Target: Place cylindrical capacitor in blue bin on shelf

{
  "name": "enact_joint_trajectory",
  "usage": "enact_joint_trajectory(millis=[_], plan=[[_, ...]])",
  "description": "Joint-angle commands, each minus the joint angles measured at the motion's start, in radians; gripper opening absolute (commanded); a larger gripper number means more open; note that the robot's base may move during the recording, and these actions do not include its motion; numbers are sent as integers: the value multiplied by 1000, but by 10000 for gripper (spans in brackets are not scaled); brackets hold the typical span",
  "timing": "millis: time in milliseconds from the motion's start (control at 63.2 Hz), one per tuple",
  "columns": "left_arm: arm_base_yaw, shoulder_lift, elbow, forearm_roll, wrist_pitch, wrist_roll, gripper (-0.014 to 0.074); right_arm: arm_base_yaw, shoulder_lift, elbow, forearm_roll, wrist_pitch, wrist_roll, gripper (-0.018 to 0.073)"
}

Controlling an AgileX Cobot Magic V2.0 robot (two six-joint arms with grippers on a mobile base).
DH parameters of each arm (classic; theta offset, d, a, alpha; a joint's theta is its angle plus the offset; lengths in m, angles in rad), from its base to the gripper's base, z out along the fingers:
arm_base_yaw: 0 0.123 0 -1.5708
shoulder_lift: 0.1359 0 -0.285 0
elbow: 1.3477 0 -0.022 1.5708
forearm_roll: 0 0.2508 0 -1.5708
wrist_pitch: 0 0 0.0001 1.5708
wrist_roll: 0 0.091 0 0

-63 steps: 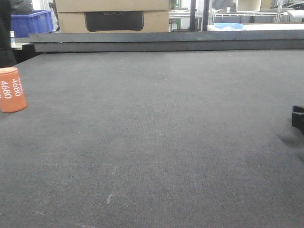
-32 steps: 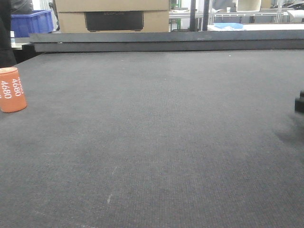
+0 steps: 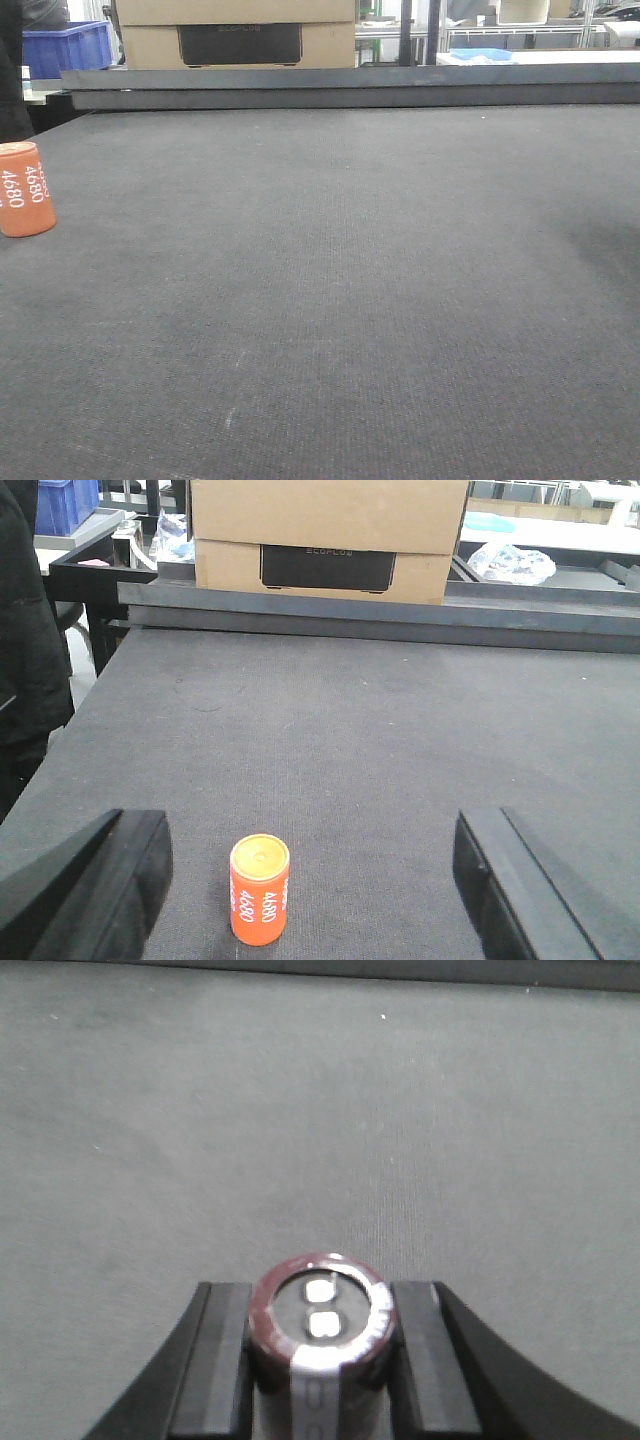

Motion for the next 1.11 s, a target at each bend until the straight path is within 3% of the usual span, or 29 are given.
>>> enact_joint_trajectory(millis=[0,237,443,727,885,1091], plan=[[-7,-1,-8,-7,-6,-3,477,2,-46,-105,-13,208,-7,-160],[-7,1,-8,0,45,-1,477,2,-113,-249,-13,494,-8,-160],[-7,66,-8,27,121,6,477,2,-171,-250,-13,516,-8,-160],[-8,324,-4,38,-43,52,477,2,-178,-250,-13,516,-8,-160],[-8,464,97,42,-319,54,477,2,-178,-250,-13,510,-8,-160],[-8,653,327,42,-928,54,477,2,-178,-250,-13,492,-8,-160]])
